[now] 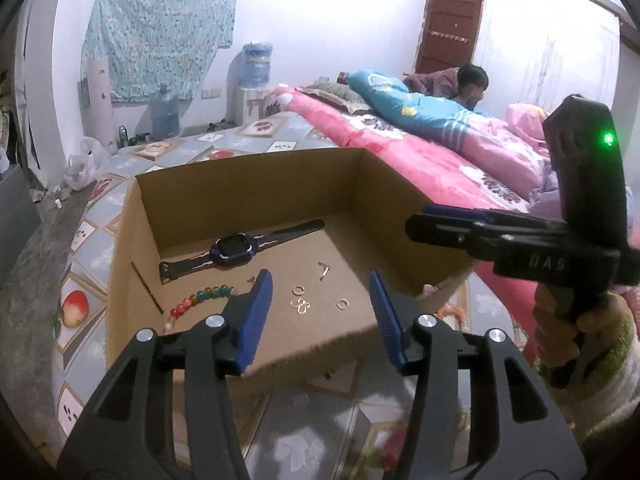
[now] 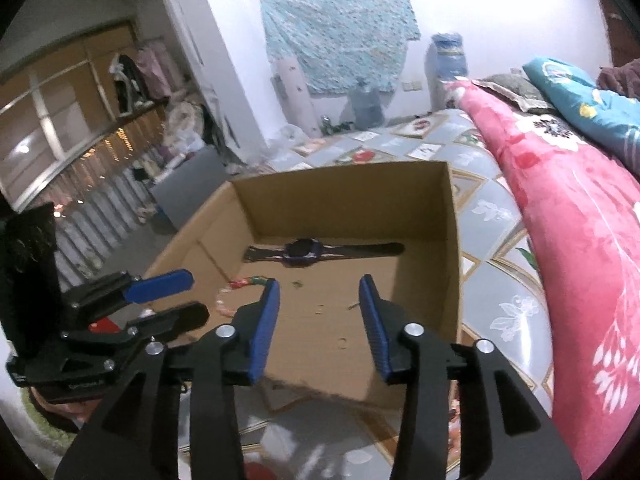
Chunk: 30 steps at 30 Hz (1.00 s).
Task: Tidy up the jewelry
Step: 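Open the left gripper to drop the earring into the box, then move both grippers out of the box back over the table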
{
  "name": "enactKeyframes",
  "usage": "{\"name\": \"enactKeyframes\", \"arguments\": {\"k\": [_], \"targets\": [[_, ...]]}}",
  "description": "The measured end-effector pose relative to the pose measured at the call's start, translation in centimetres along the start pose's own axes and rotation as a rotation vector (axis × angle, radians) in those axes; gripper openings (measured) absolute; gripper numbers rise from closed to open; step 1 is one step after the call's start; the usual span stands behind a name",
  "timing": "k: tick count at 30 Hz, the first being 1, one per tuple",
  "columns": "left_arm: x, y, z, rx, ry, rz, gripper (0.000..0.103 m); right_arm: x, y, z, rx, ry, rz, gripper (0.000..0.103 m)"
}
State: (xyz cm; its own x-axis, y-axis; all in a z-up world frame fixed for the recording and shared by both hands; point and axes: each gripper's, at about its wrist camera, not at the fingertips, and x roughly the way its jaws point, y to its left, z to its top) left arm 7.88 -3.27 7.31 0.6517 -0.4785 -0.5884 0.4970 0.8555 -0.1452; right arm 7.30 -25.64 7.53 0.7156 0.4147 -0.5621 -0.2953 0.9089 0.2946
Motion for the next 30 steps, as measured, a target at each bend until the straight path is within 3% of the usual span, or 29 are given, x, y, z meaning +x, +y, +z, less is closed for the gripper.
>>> {"name": "enactKeyframes", "arguments": {"k": [7,16,30], "targets": [[-2.8,0.0,-2.3,-0.005,-0.015,0.009,0.058,-1.8,1.7,-1.1,-0.046,-0.033,0.105,0.063],[-3.7,0.9,-4.4,-0.048,0.02,0.041,0.061,-2.6,2.9,-1.9,-0.073,-0.05,0.174,0.07],[-3.9,1.7,-4.8,-0.066,0.028,0.058,0.063,-3.1,3.6,-2.2,-0.089,-0.071,0.21,0.075]]}}
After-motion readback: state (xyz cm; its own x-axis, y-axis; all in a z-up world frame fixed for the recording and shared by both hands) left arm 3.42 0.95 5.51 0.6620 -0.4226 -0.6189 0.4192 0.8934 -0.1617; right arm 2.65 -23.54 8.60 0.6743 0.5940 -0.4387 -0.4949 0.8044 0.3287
